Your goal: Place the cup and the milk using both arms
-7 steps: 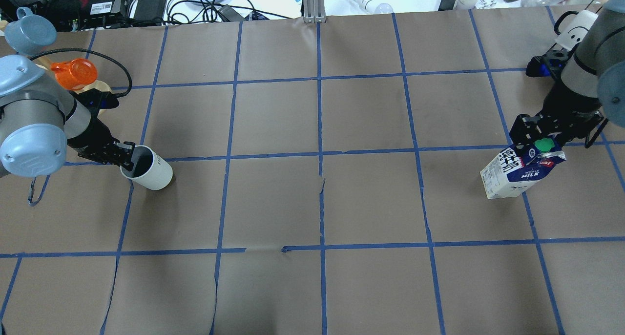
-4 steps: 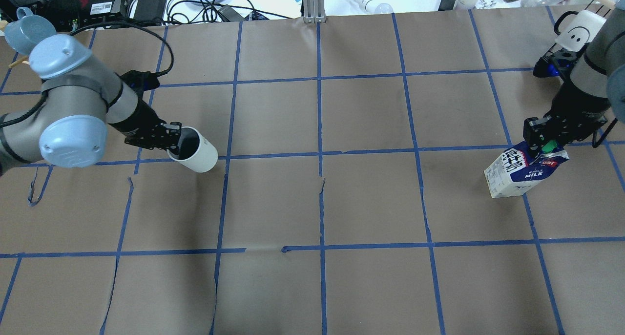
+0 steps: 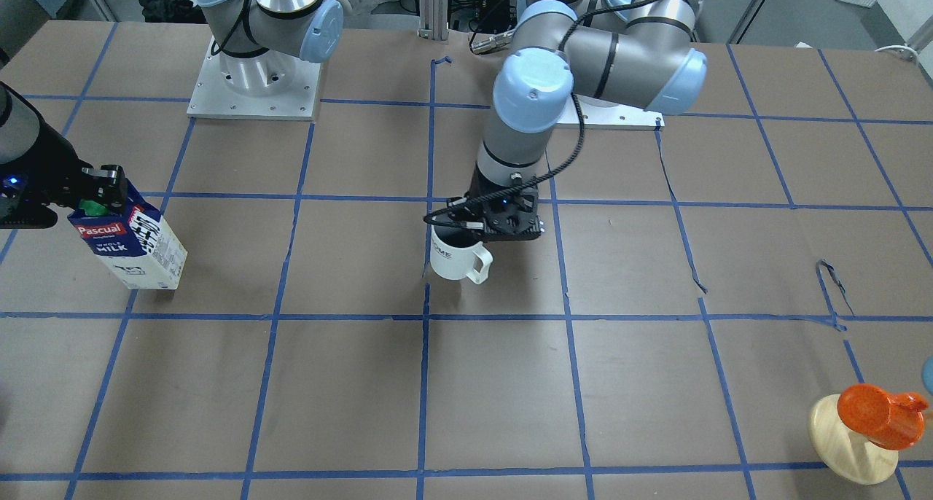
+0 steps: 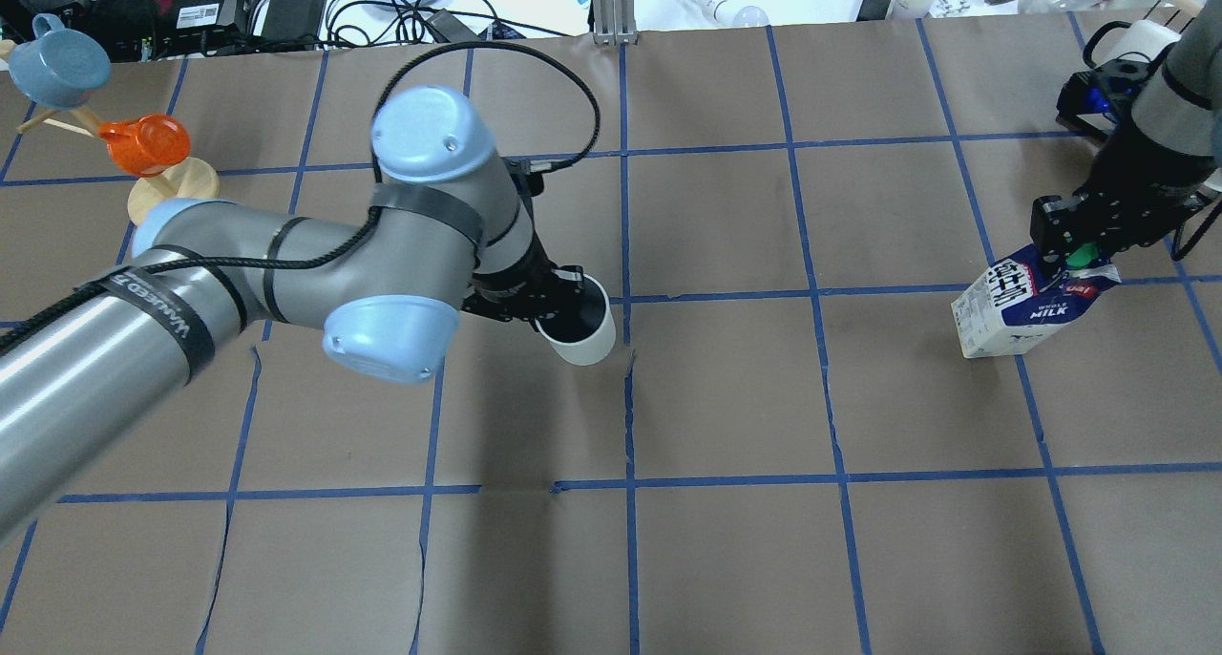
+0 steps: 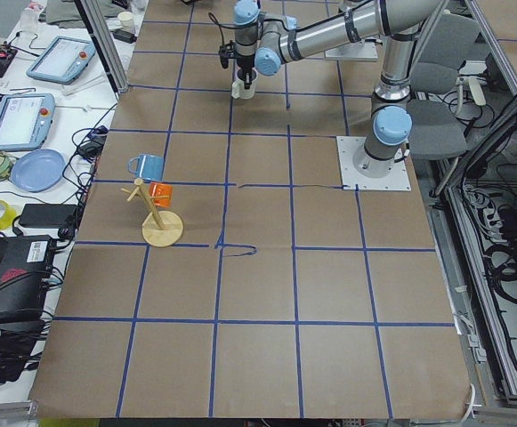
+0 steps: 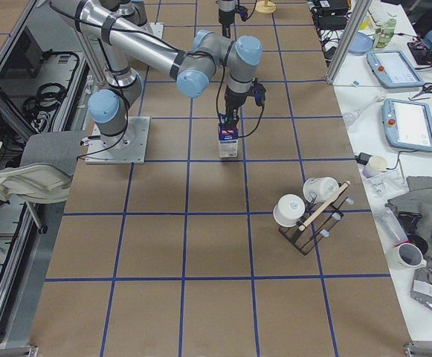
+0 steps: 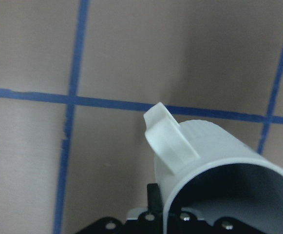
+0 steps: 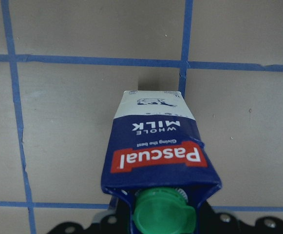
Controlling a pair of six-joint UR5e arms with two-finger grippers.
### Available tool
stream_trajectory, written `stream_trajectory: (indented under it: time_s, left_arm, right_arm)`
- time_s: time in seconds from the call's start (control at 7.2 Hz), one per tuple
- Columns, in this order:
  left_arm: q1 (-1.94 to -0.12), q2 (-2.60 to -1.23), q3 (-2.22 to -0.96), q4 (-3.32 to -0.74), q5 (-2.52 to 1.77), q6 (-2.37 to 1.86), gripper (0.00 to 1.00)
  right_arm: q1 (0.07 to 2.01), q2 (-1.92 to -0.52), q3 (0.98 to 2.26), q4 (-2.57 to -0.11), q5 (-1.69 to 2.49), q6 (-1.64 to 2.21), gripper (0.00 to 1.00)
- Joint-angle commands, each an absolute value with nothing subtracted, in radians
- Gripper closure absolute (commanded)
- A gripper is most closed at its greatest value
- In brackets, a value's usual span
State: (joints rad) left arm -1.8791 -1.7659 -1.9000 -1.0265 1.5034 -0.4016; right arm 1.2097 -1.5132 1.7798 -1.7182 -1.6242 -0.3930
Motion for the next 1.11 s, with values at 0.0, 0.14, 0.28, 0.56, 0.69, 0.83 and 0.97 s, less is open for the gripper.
stream_trajectory:
  time_s: [0.0,0.14,0.28,0.56,0.69,0.83,0.97]
  left_arm:
    - [-1.980,-1.776,-1.920,-1.005,1.522,-0.529,1.00]
    - [-1.980,-1.790,-1.948,-0.991,1.522,-0.529,1.00]
    - [-1.980,-1.811,-1.982,-0.929,1.528,-0.528,1.00]
    - [-1.971,-1.818,-1.970,-0.904,1.531,-0.512,0.39]
    - [-1.965,-1.795,-1.939,-0.917,1.537,-0.523,0.04]
    - [-1.950,-1.781,-1.927,-0.942,1.537,-0.517,0.00]
    - [-1.900,-1.757,-1.924,-0.993,1.548,-0.488,0.00]
  right_arm:
    - [1.349,-1.517,1.735,-1.661,-1.595,-0.245,0.62]
    - [1.429,-1.517,1.721,-1.648,-1.586,-0.157,0.62]
    - [1.483,-1.517,1.720,-1.646,-1.566,-0.091,0.62]
    - [1.540,-1.520,1.720,-1.643,-1.542,-0.007,0.62]
    - [1.570,-1.520,1.721,-1.643,-1.520,0.061,0.62]
    - [1.624,-1.520,1.723,-1.644,-1.517,0.116,0.62]
    - [1.672,-1.511,1.729,-1.652,-1.513,0.145,0.62]
